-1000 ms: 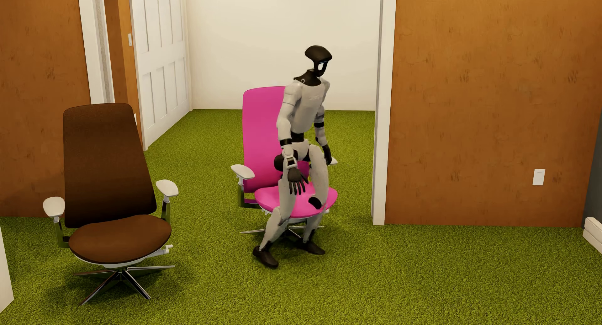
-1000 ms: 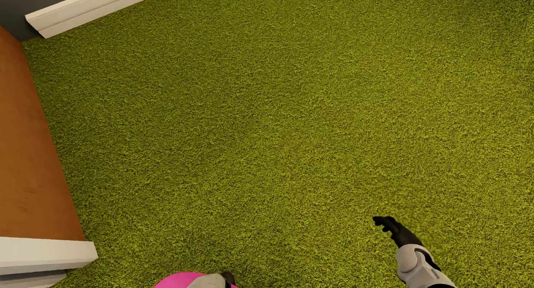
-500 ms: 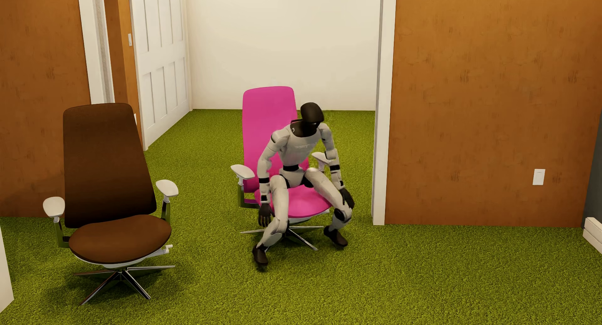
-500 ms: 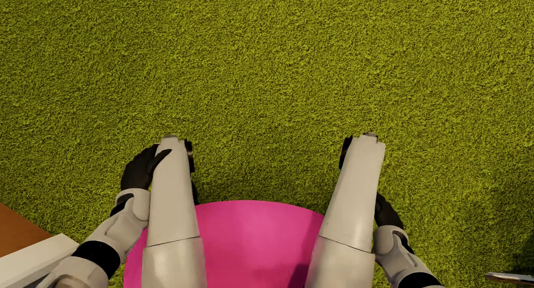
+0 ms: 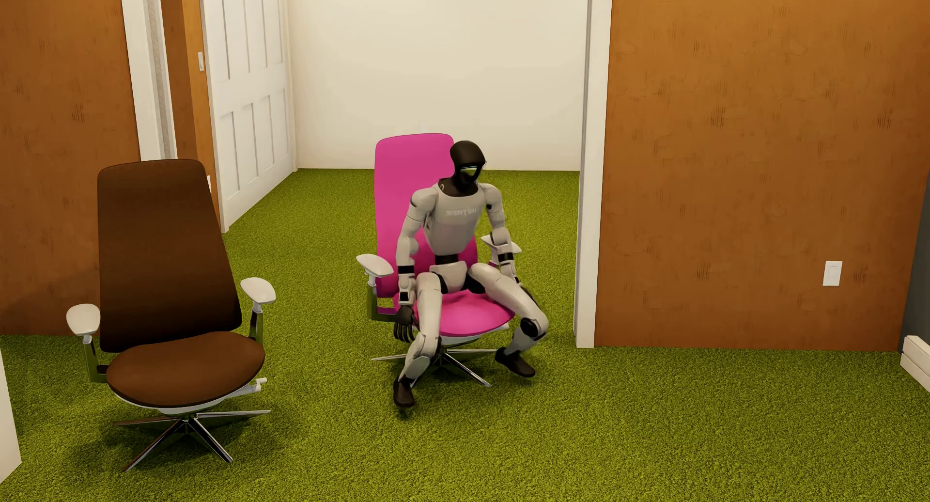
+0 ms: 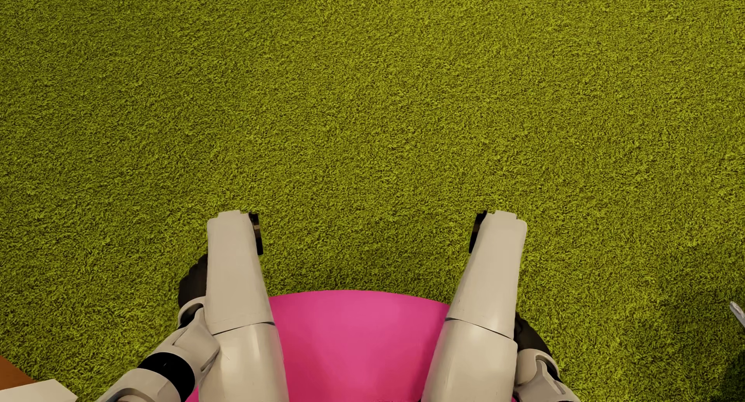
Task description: Take a seat on the pink chair
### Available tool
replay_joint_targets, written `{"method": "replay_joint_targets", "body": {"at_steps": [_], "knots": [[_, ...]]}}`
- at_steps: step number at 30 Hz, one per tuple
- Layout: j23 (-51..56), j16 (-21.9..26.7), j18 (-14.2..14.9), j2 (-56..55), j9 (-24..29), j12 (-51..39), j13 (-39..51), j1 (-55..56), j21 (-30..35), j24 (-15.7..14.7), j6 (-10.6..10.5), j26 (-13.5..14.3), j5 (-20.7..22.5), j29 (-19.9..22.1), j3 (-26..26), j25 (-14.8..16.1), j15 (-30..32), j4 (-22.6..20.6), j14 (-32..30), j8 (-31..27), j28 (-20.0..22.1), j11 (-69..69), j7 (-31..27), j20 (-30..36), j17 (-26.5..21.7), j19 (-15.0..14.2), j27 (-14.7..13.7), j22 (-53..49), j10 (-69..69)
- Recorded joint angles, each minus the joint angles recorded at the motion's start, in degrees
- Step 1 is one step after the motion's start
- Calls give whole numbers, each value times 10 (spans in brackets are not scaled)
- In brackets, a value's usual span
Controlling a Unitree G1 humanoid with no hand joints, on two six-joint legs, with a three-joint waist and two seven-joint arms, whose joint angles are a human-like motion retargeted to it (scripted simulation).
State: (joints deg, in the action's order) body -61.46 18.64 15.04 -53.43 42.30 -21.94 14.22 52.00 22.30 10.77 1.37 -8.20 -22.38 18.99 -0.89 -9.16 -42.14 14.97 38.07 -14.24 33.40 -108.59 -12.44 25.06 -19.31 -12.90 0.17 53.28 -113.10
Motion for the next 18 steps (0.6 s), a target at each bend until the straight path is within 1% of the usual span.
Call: {"method": "replay_joint_targets", "body": {"at_steps": [1, 2, 3, 4, 5, 6, 7, 8, 9, 10, 11, 12, 13, 14, 15, 16, 17, 18], "knots": [[4, -1, 4, 1, 0, -2, -2, 0, -1, -5, 1, -6, -3, 6, 0, 0, 2, 0, -5, -1, -1, -2, -1, 0, -1, -3, 2, 3, -2], [8, 0, 5, 7, 3, -7, -4, -5, -5, -11, 5, -19, -5, 7, 0, -2, 1, -1, -6, -1, -3, -1, 1, 0, 0, -4, 6, 11, -4], [6, 6, -1, 10, 7, -4, -1, -9, -8, -6, 10, 0, -4, 5, -1, -3, 0, -1, -3, 0, -1, -2, 2, 6, 3, -1, -3, 6, -5], [5, 11, -17, 11, 9, -6, 2, -7, -15, -1, 9, 2, -6, 5, -2, -5, 1, -4, -4, 1, -5, -3, 5, 8, 6, -7, -3, 7, 4], [7, 13, -10, 8, 10, -9, 1, 0, -17, -3, 12, -3, -5, 5, 1, -6, 0, -7, -5, 1, -12, -4, 5, 6, 6, -3, 3, 8, 3], [8, 14, -11, 8, 17, -13, 2, 9, -18, 5, 13, 3, -6, -1, 2, -17, -1, -12, -19, 2, -9, -3, 4, 7, 4, -3, 5, 8, -1], [7, 12, 6, 4, 26, -21, 10, 16, -16, 2, 16, 7, -2, 2, 4, -13, -3, -12, -11, 0, -5, -2, 3, 0, 1, 2, -7, 10, -9], [13, 17, 7, -6, 30, -23, 16, 30, -12, 1, 17, 16, 2, 8, 5, -9, -8, -17, -13, -3, -8, -1, 6, 7, -1, 12, -15, 5, -12], [10, 23, 18, -15, 33, -19, 21, 40, -14, -1, 18, 16, 4, -9, 2, -18, -9, -18, -20, -4, -21, -2, 8, 0, -1, 12, -10, 3, -6], [17, 25, 26, -32, 30, -19, 26, 51, -12, -2, 17, 4, 8, -4, 2, -11, -9, -20, -24, -10, -19, -2, 12, -5, -5, 12, -16, 9, 6], [16, 30, 5, -52, 23, -16, 34, 62, -11, -3, 16, 18, 12, -4, 2, -8, -10, -25, -15, -14, -21, 1, 14, -6, -7, 8, -27, 18, 18], [14, 30, 8, -67, 11, -7, 39, 91, -10, -8, 8, 17, 23, -9, 5, -8, -9, -21, -22, -12, -15, 11, 4, -9, -10, 13, -28, 24, 19], [12, 32, -6, -75, -5, 4, 44, 104, -5, -12, 6, 20, 30, -15, 3, -7, -11, -25, -22, -8, -30, 26, 5, -13, -12, 20, -30, 39, 35], [7, 29, -15, -68, -18, 14, 45, 104, -8, -22, 4, 12, 33, -13, 3, 2, -11, -30, -23, -1, -29, 46, 8, -16, -14, 23, -30, 60, 52], [-4, 23, -20, -58, -39, 31, 39, 95, 0, -20, 2, 18, 36, -21, 4, -23, -8, -31, -22, 3, -36, 72, 12, -21, -20, 28, -14, 81, 75], [-14, 18, -35, -33, -58, 50, 36, 73, 4, -12, -3, 18, 40, -28, 4, -35, -5, -33, -21, 16, -46, 105, 23, -25, -25, 35, -11, 104, 108], [-19, 12, -45, 4, -72, 66, 35, 41, 7, -14, -9, 17, 49, -35, 6, -31, 5, -37, -21, 29, -54, 151, 27, -27, -28, 44, -11, 112, 149], [-20, 8, -59, 41, -92, 89, 28, 9, 10, 0, -12, 9, 53, -45, 6, -30, 16, -43, -28, 47, -71, 202, 39, -33, -30, 53, -9, 122, 196]]}}
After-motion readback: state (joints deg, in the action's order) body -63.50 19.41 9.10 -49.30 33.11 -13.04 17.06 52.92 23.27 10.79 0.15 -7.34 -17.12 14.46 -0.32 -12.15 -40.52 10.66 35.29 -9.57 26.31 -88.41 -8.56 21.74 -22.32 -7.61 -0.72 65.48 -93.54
